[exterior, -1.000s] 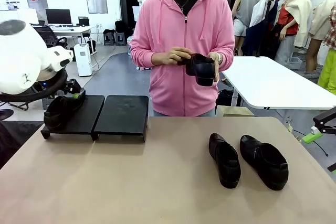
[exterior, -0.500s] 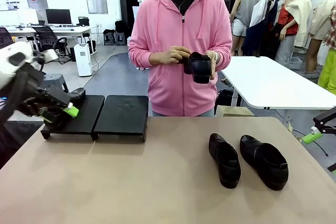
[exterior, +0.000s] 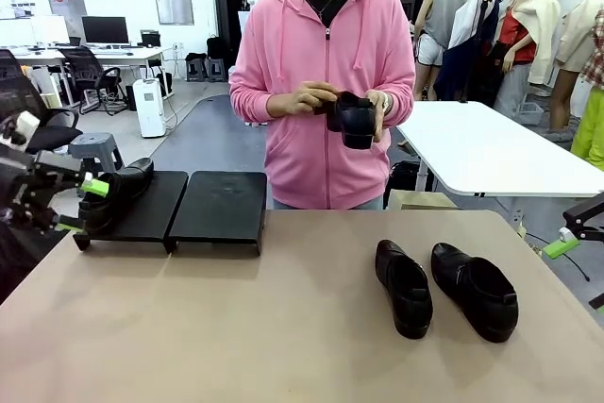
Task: Organize the shoes by placing them on the stand.
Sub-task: Place the Shoe from the middle of the table onto the Shoes Stand.
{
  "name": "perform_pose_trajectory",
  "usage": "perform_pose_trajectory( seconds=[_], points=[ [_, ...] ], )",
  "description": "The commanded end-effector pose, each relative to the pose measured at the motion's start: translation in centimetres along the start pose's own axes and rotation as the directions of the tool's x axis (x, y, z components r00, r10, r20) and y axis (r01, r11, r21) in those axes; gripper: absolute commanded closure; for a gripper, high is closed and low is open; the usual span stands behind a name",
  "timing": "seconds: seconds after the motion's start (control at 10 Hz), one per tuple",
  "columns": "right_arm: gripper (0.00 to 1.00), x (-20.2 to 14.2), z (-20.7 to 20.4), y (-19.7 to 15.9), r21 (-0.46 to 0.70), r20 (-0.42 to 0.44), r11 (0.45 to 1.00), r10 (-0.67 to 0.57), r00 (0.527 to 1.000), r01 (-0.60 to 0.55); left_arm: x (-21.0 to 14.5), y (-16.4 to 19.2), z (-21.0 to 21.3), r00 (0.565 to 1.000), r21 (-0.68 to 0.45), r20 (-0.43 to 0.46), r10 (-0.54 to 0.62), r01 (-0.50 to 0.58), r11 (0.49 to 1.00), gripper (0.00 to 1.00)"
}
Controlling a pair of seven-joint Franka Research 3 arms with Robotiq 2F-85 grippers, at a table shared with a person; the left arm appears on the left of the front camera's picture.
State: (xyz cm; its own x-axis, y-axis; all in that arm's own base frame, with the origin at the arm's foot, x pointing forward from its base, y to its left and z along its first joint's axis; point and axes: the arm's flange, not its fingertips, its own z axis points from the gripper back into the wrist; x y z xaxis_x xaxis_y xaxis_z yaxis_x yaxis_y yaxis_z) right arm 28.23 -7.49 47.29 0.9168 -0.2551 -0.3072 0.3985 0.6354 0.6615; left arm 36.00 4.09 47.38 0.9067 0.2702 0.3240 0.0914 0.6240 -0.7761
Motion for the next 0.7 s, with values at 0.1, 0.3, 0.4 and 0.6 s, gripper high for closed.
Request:
perform_pose_trajectory(
  seconds=[0.1, 0.3, 0.4, 0.6],
  points=[
    [0.0, -0.1, 0.5, 0.0, -0.018, -0.008, 1.0, -0.003, 1.0, 0.003, -0.1, 3.6, -3.8, 0.979, -0.088, -0.201, -0.033, 0.016, 0.996, 0.0],
    [0.0, -0.1, 0.5, 0.0, -0.018, -0.008, 1.0, -0.003, 1.0, 0.003, -0.7, 4.1, -2.9, 0.995, -0.081, -0.096, 0.037, -0.044, 0.996, 0.0],
    [0.0, -0.1, 0.5, 0.0, -0.018, -0.008, 1.0, -0.003, 1.0, 0.003, -0.7, 4.1, -2.9, 0.995, -0.081, -0.096, 0.037, -0.044, 0.996, 0.0],
    [0.0, -0.1, 0.5, 0.0, -0.018, -0.008, 1.0, -0.003, 1.0, 0.003, -0.7, 4.1, -2.9, 0.995, -0.081, -0.096, 0.037, -0.044, 0.996, 0.0]
  ],
)
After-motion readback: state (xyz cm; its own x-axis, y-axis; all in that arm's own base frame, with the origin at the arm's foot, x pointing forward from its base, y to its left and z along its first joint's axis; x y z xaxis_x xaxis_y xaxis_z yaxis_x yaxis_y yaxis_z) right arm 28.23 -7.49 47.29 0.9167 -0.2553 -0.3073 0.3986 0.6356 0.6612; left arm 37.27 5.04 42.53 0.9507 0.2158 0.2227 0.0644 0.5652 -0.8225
